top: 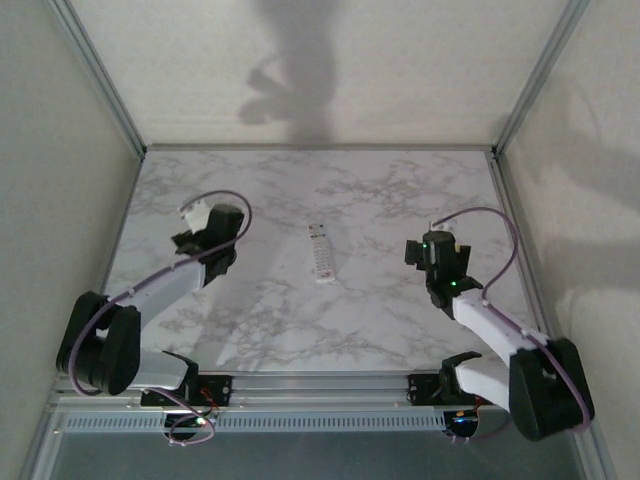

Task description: Load the batteries into the remote control

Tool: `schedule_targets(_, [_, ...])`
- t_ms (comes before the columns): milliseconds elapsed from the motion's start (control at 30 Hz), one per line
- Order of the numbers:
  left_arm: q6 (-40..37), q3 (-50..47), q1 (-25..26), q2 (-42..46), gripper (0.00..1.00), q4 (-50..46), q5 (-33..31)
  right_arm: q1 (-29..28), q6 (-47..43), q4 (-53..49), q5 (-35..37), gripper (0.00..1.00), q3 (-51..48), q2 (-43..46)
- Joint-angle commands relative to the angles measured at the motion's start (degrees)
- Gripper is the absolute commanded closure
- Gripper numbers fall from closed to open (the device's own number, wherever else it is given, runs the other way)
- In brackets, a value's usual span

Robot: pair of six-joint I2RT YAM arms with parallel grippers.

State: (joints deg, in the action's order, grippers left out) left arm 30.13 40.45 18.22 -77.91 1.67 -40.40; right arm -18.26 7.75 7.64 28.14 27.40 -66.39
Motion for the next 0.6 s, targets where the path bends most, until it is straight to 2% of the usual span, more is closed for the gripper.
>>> schedule_targets(0, [-11.1, -7.7, -4.3, 2.3, 0.0, 20.4, -4.0, 0.8, -6.8, 15.6, 4.6, 0.01, -1.8, -5.9])
schedule_targets(100, [-13.0, -11.7, -9.7, 2.8, 0.0, 29.2, 1.2, 2.3, -8.3, 23.2, 1.0, 0.01, -2.2, -10.4])
schedule_targets(167, [-17.9, -14.6, -12.0, 3.0, 0.0, 37.9, 7.0, 3.3, -9.6, 25.7, -1.5, 0.01, -2.1, -12.5])
schedule_targets(333, [-24.1, -18.1, -15.0, -3.0, 0.01, 50.1, 13.1, 6.8, -9.3, 27.2, -8.7, 0.01, -0.5, -15.1])
schedule_targets(433, [-24.7, -21.9, -15.8, -4.9, 0.01, 57.8, 15.9, 8.8, -9.0, 30.0, -12.9, 0.01, -1.1, -16.0])
schedule_targets(500, [-25.2, -24.1, -17.0, -5.6, 0.01, 63.2, 19.6, 10.1, -8.4, 35.3, -14.0, 0.01, -2.2, -18.3])
schedule_targets(567, [-25.1, -25.7, -18.1, -7.9, 0.01, 68.1, 23.3, 11.5, -7.1, 36.5, -15.4, 0.01, -2.2, -19.4])
